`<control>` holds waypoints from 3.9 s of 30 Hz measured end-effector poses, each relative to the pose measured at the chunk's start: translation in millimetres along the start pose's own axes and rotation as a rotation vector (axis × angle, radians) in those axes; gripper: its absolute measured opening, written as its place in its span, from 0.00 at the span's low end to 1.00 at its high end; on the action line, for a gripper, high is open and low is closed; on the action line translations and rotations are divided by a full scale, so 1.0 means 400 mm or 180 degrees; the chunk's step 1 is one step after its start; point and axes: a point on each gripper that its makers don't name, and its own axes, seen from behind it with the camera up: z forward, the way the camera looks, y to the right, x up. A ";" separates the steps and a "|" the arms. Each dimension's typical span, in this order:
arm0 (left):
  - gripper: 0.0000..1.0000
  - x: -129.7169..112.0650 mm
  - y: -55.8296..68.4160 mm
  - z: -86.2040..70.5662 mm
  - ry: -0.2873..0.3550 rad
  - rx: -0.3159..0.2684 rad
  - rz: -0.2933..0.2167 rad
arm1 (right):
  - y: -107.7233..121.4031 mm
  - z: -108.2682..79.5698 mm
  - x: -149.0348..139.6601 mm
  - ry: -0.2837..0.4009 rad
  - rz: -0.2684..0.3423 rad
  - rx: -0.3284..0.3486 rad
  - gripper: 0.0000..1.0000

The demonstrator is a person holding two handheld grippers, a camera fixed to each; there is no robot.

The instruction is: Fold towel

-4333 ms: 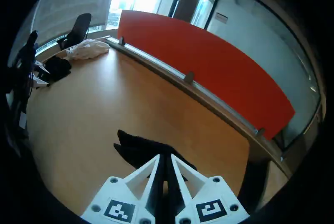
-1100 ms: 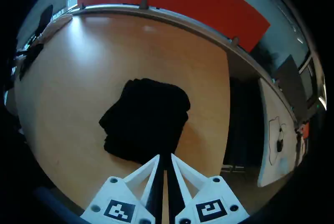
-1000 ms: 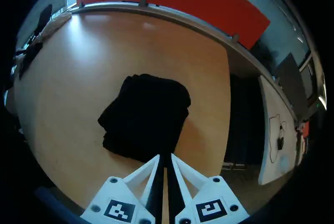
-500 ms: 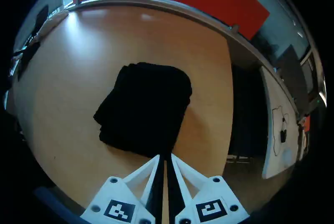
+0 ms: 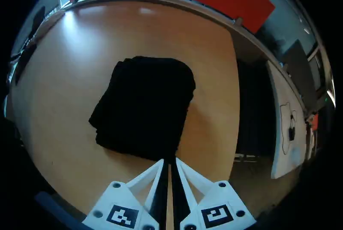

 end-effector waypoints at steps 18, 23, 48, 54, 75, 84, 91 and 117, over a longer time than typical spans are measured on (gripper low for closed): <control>0.96 0.007 0.002 0.004 -0.0004 -0.0003 0.0018 | -0.017 0.015 -0.018 -0.0062 0.0034 0.0006 0.14; 0.96 0.007 0.000 0.004 -0.0002 0.0000 0.0021 | -0.019 0.019 -0.025 -0.0087 0.0039 -0.0006 0.50; 0.96 0.010 -0.007 -0.002 0.0036 -0.0012 0.0004 | -0.046 -0.004 0.009 0.0113 0.0147 0.0000 1.00; 0.96 0.013 -0.011 -0.005 0.0044 -0.0012 0.0005 | -0.060 -0.009 0.042 0.0263 0.0250 0.0026 1.00; 0.96 0.023 -0.011 -0.010 0.0074 -0.0013 0.0000 | -0.079 -0.036 0.197 0.1036 0.0982 0.0023 1.00; 0.96 0.023 -0.013 -0.010 0.0070 -0.0011 0.0011 | -0.086 -0.029 0.216 0.1102 0.1041 0.0014 1.00; 0.96 0.020 -0.022 -0.018 0.0064 0.0014 0.0015 | -0.082 -0.006 0.264 0.1131 0.1016 0.0026 1.00; 0.96 -0.015 -0.063 -0.041 0.0000 0.0169 -0.0075 | -0.069 0.110 0.334 0.0970 0.0945 0.0077 1.00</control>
